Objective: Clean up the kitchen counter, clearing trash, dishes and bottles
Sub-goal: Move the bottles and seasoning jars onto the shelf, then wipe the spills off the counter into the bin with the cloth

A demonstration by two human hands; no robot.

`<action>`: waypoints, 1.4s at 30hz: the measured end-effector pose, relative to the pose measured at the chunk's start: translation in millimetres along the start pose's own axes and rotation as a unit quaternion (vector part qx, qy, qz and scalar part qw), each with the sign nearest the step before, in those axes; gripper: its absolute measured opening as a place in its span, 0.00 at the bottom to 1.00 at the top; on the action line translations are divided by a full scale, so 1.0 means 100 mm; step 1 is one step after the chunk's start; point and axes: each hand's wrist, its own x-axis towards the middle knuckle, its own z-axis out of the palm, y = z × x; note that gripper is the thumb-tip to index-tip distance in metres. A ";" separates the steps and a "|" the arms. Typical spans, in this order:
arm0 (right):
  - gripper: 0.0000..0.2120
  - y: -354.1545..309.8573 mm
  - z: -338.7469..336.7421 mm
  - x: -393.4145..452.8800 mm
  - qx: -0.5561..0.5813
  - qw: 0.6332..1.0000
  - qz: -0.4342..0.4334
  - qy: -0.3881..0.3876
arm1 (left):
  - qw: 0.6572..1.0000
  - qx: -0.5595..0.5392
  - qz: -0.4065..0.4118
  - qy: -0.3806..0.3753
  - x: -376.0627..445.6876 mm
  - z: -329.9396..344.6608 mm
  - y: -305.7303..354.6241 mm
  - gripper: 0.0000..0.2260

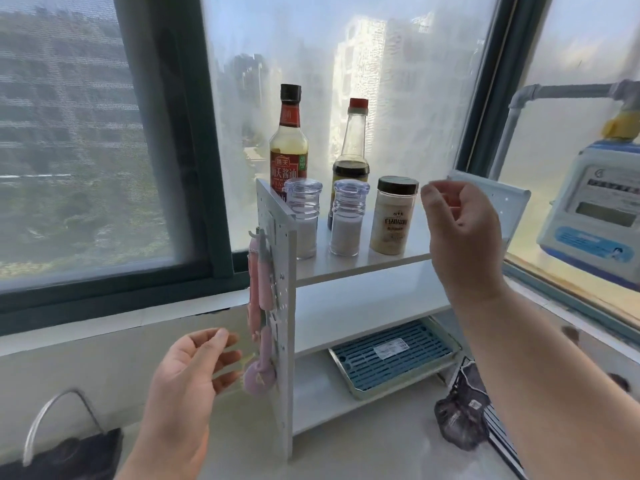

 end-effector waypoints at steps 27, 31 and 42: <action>0.15 -1.83 1.54 -4.08 0.355 0.746 0.335 -0.453 | 0.937 0.004 0.074 0.343 -1.94 -3.50 0.61 0.05; 0.14 -2.48 1.69 -4.87 0.351 0.727 0.324 -0.493 | 0.915 -0.024 0.084 0.394 -2.49 -4.38 0.79 0.05; 0.12 -3.95 2.12 -6.92 0.307 0.670 0.360 -0.572 | 0.847 -0.015 0.068 0.527 -3.91 -6.71 1.13 0.06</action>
